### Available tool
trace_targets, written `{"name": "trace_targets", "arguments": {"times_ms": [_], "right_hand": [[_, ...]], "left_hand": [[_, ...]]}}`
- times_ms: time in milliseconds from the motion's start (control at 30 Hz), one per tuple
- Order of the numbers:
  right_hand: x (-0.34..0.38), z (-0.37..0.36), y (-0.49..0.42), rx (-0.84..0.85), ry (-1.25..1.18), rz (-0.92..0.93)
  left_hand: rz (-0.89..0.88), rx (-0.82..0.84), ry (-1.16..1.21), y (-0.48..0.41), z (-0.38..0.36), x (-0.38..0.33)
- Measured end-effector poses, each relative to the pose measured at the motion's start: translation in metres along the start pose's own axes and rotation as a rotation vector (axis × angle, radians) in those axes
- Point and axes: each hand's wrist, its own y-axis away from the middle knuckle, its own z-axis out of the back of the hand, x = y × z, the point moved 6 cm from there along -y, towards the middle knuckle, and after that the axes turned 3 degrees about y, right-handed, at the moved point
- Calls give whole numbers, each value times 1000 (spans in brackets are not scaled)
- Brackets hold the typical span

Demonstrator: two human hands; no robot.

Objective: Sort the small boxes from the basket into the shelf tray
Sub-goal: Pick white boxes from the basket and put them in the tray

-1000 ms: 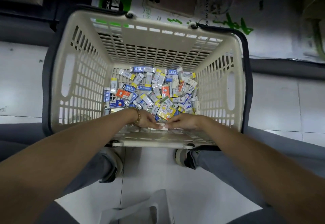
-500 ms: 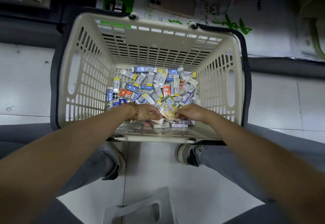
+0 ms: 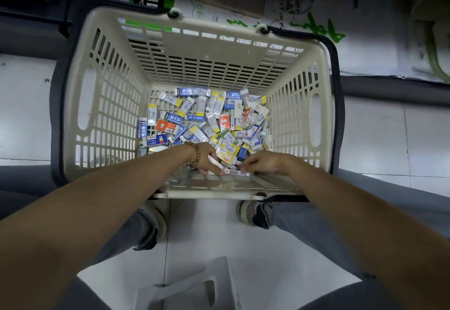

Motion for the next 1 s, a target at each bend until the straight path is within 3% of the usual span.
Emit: {"name": "trace_targets", "arguments": {"times_ms": [200, 333, 400, 467, 533, 1000], "right_hand": [[3, 3, 2, -56, -142, 41], [13, 16, 10, -28, -499, 121], [13, 36, 12, -190, -570, 137], [7, 57, 13, -450, -575, 115], [3, 67, 8, -588, -550, 92], [6, 82, -26, -746, -558, -24]], "left_hand": [[-1, 39, 21, 6, 17, 9], [-11, 22, 498, 20, 50, 10], [-42, 45, 714, 26, 61, 10], [-73, 38, 872, 29, 68, 9], [-94, 16, 987, 30, 71, 8], [-148, -136, 1251, 29, 87, 11]]}}
